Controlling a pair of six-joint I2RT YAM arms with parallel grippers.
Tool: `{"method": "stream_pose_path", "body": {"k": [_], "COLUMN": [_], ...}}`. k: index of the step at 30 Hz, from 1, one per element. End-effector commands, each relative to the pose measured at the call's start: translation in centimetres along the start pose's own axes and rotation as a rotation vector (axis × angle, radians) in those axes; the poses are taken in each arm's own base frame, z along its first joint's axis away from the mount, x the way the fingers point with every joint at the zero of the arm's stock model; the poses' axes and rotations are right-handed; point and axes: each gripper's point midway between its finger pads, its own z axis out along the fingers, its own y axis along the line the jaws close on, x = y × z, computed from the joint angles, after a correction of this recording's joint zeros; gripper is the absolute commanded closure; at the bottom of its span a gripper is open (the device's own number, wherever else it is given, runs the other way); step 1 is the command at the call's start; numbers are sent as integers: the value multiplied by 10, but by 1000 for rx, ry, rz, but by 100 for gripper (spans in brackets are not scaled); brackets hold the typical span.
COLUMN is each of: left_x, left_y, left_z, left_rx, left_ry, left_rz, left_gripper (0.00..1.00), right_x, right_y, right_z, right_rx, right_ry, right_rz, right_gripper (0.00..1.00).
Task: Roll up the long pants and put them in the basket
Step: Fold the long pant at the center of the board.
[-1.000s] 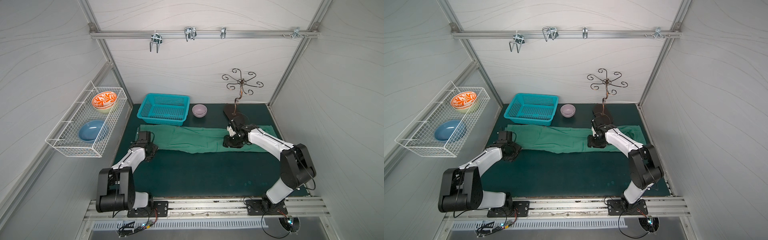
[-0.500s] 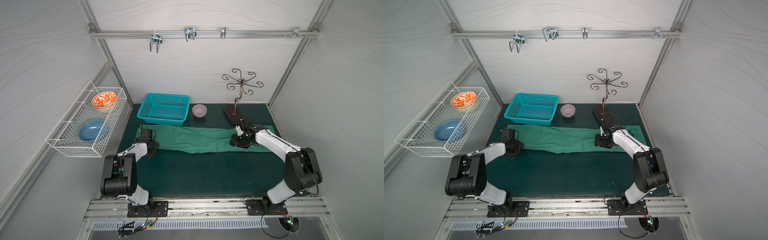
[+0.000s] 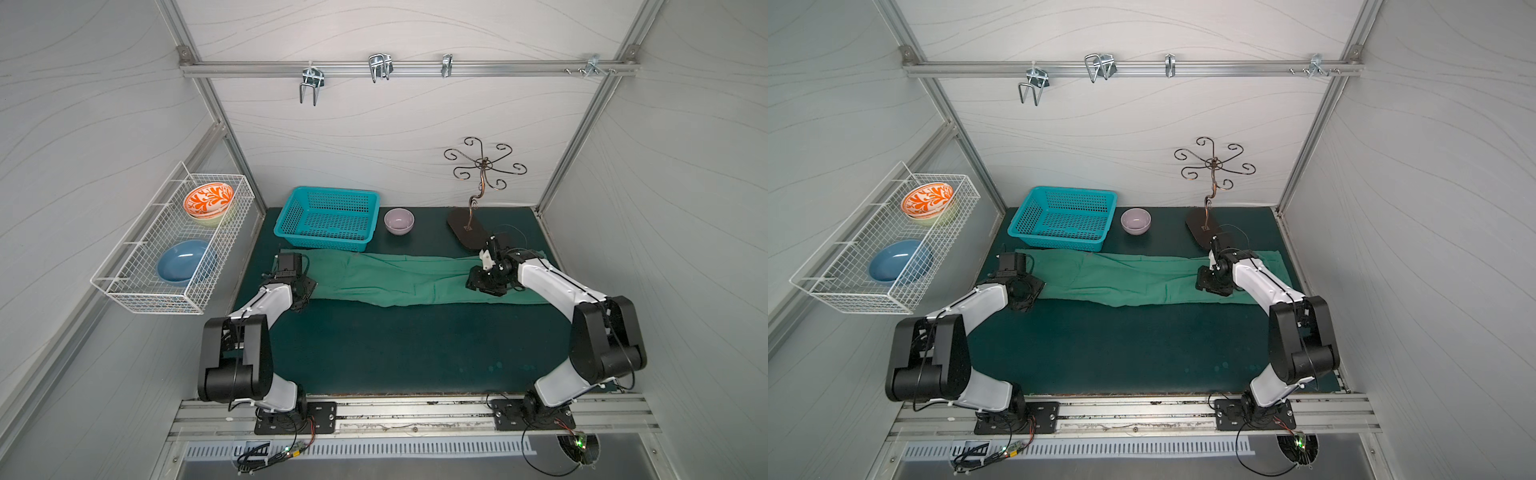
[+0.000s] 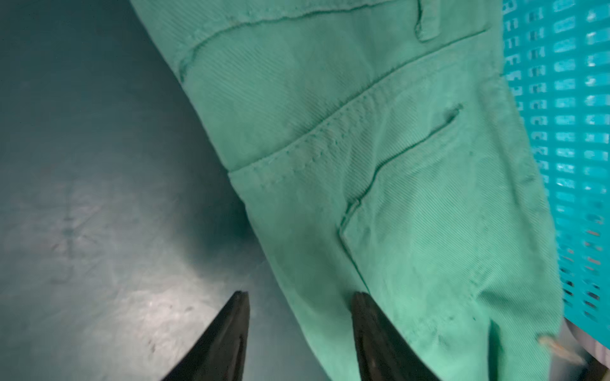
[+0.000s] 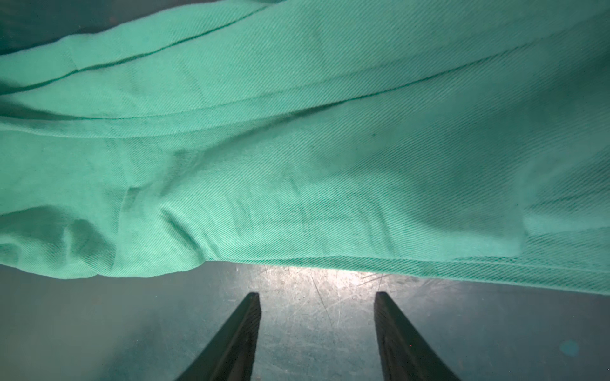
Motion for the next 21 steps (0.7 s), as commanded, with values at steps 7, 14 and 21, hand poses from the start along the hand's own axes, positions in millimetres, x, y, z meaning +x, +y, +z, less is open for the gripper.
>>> {"method": "stream_pose_path", "body": {"k": [7, 14, 21], "left_x": [1, 9, 8], "left_y": [-5, 19, 64], "left_z": [22, 21, -2], "left_rx": [-102, -209, -287], "left_ry": [77, 118, 116], "left_rz": [-11, 57, 139], "left_gripper": [59, 96, 100], "right_x": [-6, -13, -20], "right_y": [-15, -30, -58], "right_z": [-15, -25, -48], "right_rx": [-11, -8, -11], "right_ry": [-37, -67, -133], "right_rz": [26, 80, 185], "right_gripper": [41, 41, 42]}}
